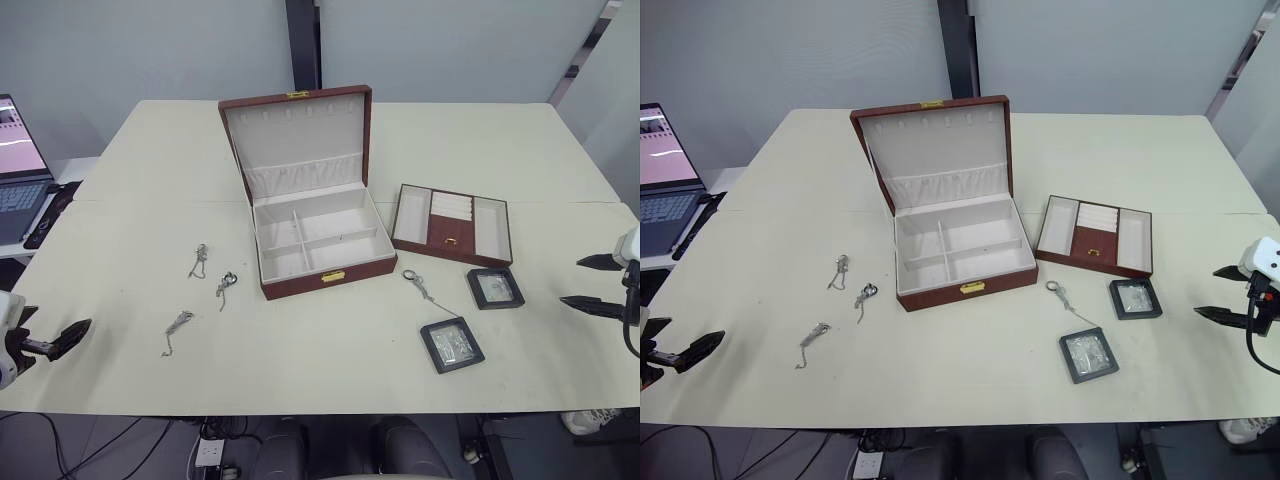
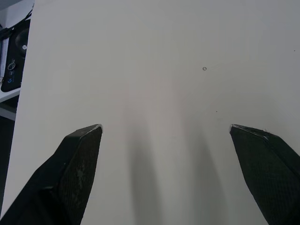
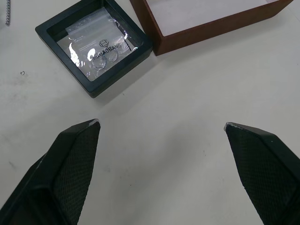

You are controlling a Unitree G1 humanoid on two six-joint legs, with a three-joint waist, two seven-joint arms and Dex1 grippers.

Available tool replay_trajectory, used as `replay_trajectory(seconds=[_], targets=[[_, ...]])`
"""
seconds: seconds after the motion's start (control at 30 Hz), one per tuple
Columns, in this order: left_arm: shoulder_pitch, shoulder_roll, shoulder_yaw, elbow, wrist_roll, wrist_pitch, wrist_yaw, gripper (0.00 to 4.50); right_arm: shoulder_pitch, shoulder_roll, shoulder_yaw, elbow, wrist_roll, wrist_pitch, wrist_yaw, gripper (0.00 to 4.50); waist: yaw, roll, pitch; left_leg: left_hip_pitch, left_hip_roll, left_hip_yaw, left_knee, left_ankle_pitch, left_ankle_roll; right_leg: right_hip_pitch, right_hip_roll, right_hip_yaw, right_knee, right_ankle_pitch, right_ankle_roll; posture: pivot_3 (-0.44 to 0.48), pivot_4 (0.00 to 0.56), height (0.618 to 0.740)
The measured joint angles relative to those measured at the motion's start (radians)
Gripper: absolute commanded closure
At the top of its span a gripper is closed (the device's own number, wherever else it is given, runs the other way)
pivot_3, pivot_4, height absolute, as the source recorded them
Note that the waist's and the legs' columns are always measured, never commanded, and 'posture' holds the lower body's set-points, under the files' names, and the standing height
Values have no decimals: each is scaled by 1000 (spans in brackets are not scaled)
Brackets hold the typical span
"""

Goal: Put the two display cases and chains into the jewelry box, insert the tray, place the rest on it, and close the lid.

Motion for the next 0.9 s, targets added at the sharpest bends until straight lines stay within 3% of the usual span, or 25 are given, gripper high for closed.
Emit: replay_trajectory(seconds=[0.9], targets=[[8, 5, 19, -28, -25, 27, -57, 0, 6, 3, 0, 22, -19, -32, -10, 6, 0, 0, 0, 0, 0, 0, 0, 0, 0, 0, 0, 0, 0, 0, 0, 0, 150, 740]])
